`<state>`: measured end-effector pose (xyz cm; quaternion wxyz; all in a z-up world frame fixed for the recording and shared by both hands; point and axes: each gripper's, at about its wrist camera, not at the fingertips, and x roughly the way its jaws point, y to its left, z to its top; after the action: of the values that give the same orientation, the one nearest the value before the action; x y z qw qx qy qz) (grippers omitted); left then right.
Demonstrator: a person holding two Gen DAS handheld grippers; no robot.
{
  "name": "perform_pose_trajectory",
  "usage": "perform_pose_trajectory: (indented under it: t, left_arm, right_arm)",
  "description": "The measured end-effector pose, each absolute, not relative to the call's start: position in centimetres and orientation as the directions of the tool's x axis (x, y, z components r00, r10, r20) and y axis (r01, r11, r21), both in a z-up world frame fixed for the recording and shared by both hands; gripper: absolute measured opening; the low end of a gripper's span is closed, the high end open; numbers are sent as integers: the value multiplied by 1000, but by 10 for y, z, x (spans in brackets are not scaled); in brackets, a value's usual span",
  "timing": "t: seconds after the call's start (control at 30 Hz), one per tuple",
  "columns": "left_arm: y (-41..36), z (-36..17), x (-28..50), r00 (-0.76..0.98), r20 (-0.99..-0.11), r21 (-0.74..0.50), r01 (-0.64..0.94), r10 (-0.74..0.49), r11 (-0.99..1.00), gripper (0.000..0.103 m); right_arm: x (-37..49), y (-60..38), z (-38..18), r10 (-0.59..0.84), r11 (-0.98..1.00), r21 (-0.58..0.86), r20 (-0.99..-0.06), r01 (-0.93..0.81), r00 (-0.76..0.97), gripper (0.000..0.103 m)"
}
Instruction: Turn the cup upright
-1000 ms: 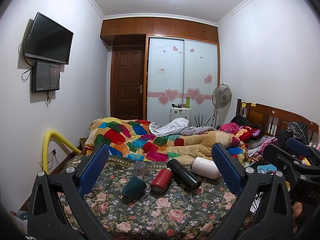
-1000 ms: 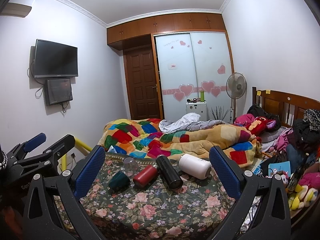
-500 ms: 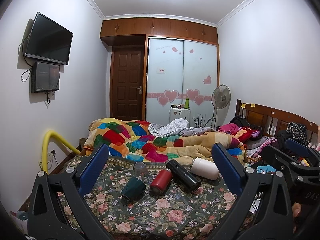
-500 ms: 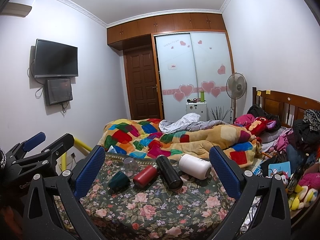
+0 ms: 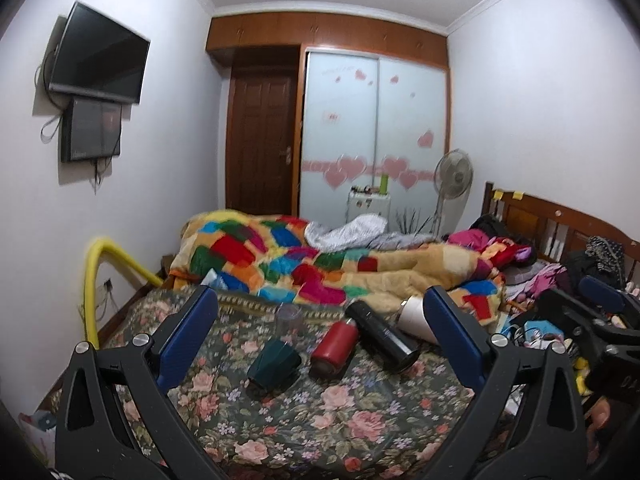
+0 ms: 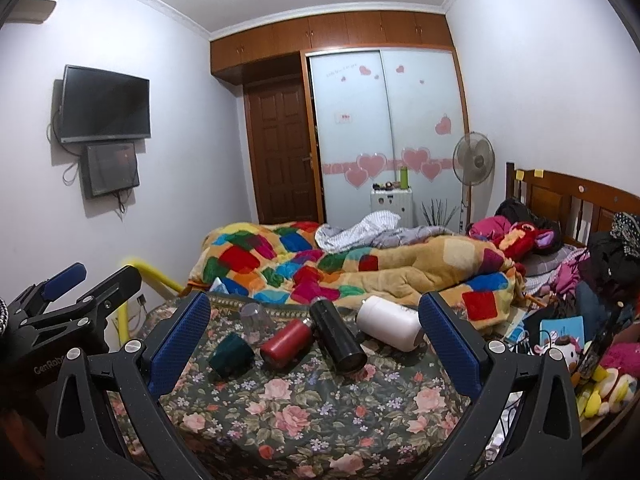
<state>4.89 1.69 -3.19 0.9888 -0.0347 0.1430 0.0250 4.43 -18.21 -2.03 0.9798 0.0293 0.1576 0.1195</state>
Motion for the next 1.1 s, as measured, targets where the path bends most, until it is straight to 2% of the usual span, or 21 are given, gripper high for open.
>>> perform_pose_trajectory:
  t: [0.17, 0.3, 0.47, 0.67, 0.87, 1.0, 1.1]
  left_arm:
    - [42, -79, 106, 892, -447, -56, -105, 69, 993, 103]
    - [65, -139, 165, 784, -617, -45, -119, 66, 992, 103]
    - [84, -217, 231, 657, -751, 3, -95, 65, 995, 103]
    - [92, -272, 277, 584, -811, 21, -22, 30, 1000, 93]
    - [86, -285, 295, 578, -816, 18, 55, -17, 998, 85]
    - [82, -292, 302, 591, -805, 97, 48, 50, 994, 77]
    - [82, -292, 300, 597, -800, 108, 40, 63, 993, 75]
  right_arm:
    - [77, -181, -44, 214, 977, 90, -387, -194, 897, 103]
    - [107, -181, -69, 187, 982, 84, -478, -168, 858, 103]
    - [141, -183, -102, 162, 987, 86, -583, -138, 796, 103]
    - [165, -181, -126, 143, 989, 73, -649, -126, 747, 103]
    - [178, -171, -136, 142, 988, 52, -673, -144, 726, 103]
    - [181, -164, -139, 148, 986, 44, -672, -161, 725, 103]
    - [180, -162, -138, 152, 985, 41, -670, -168, 727, 103]
